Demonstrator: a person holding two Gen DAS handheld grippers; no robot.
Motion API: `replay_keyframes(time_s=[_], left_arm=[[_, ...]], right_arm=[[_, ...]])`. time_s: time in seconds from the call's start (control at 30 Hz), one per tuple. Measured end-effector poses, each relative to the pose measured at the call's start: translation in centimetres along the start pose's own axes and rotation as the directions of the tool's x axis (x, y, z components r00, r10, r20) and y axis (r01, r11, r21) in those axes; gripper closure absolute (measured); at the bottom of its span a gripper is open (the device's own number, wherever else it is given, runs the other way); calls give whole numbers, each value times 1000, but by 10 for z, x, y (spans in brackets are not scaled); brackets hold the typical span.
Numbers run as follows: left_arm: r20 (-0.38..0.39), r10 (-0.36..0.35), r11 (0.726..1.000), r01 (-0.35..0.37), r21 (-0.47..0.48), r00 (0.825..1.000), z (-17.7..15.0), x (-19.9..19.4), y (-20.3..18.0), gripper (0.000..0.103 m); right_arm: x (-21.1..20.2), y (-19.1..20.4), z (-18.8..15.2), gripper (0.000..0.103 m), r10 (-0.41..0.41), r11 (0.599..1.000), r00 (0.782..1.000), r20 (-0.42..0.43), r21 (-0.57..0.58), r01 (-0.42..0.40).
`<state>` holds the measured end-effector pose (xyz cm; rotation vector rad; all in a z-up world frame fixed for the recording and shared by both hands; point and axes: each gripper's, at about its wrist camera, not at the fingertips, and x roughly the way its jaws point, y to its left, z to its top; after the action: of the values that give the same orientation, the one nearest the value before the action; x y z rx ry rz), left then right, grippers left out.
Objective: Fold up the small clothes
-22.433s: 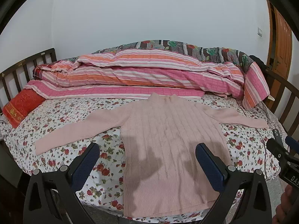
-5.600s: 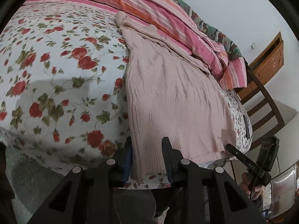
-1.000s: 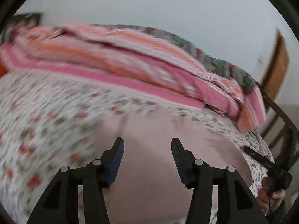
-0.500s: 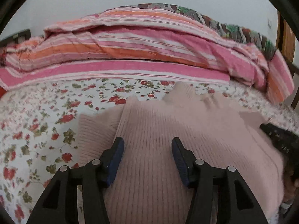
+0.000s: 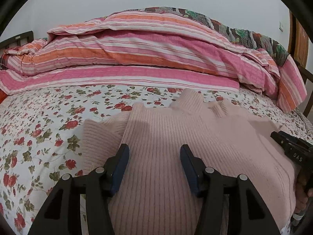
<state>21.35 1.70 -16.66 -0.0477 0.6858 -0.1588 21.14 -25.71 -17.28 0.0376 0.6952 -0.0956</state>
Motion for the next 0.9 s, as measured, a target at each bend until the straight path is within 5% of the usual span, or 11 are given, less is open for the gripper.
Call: replay_keyframes(time_s=[0.9], left_arm=[[-13, 6, 1000, -5, 28, 1000, 1, 6, -4, 44]], right_arm=[[3, -7, 1, 60, 49, 998, 999, 1, 35, -49]])
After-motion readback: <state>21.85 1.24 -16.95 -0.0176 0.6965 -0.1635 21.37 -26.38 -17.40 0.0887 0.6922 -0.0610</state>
